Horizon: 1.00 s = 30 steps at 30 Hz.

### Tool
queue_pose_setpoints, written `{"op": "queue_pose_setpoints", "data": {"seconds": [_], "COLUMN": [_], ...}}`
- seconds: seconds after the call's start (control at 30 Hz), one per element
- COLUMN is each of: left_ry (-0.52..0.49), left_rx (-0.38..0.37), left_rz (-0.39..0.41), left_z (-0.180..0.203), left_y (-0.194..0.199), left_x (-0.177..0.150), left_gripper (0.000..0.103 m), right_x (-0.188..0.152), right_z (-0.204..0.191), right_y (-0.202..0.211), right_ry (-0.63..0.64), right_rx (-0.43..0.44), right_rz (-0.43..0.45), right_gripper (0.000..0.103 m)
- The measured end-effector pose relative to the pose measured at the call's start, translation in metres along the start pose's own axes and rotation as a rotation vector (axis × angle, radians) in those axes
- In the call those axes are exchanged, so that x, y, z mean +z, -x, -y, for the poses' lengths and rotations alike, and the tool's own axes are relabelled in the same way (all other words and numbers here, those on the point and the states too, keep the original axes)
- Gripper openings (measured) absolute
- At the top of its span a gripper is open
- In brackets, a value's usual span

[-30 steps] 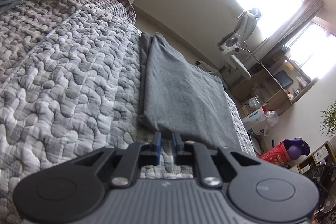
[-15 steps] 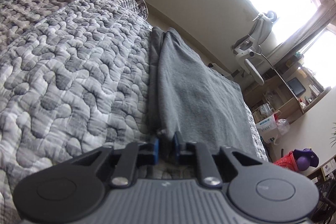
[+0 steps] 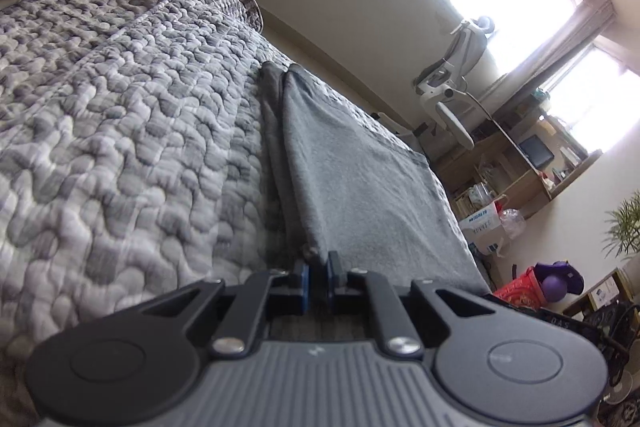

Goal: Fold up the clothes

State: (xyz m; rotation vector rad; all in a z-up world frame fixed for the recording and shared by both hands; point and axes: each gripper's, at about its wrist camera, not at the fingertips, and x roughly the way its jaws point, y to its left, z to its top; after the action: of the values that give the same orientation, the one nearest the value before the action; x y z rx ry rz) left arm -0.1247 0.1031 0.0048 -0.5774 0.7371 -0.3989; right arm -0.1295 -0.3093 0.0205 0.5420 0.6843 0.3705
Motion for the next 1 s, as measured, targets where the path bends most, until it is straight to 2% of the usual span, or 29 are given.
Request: {"op": "queue_pose_setpoints", "data": {"seconds": [0.07,0.17,0.27,0.37,0.47,0.53,0.6,0.67,0.83,0.9,1.0], "left_ry": [0.0,0.058,0.109,0.097,0.027,-0.022,-0.079,-0.15,-0.336,-0.398,-0.435], "left_rx": [-0.008,-0.025,-0.06,-0.047,0.011,0.032,0.025,0.004,-0.072,-0.077,-0.048], "left_rz": [-0.013,-0.031,-0.067,-0.049,-0.003,0.024,0.033,0.033,-0.037,-0.075,-0.1], "left_z": [-0.002,-0.02,-0.035,-0.04,-0.035,-0.028,-0.018,-0.001,0.05,0.067,0.076], "left_y": [0.009,0.011,0.005,0.012,0.024,0.029,0.027,0.019,-0.031,-0.057,-0.094], "left_x": [-0.01,-0.019,-0.02,-0.017,-0.008,0.001,0.011,0.022,0.037,0.039,0.047], "left_gripper": [0.008,0.008,0.009,0.014,0.017,0.026,0.033,0.035,0.041,0.041,0.041], "right_x": [-0.01,-0.022,-0.025,-0.023,-0.02,-0.016,-0.011,-0.005,0.004,0.006,0.01], "right_z": [0.002,0.002,0.0,0.002,0.007,0.01,0.008,0.001,-0.048,-0.067,-0.077], "right_y": [0.01,0.009,-0.005,-0.007,0.0,0.008,0.012,0.008,-0.035,-0.063,-0.096], "right_ry": [0.001,0.028,0.081,0.093,0.084,0.094,0.135,0.187,0.392,0.504,0.596], "right_rx": [0.01,-0.002,-0.055,-0.041,-0.046,-0.084,-0.126,-0.113,0.034,0.028,-0.036], "right_rz": [-0.008,-0.017,-0.044,-0.042,-0.028,0.01,0.061,0.075,0.004,-0.03,-0.044], "right_gripper": [0.007,0.008,0.014,0.017,0.018,0.023,0.023,0.023,0.023,0.023,0.023]}}
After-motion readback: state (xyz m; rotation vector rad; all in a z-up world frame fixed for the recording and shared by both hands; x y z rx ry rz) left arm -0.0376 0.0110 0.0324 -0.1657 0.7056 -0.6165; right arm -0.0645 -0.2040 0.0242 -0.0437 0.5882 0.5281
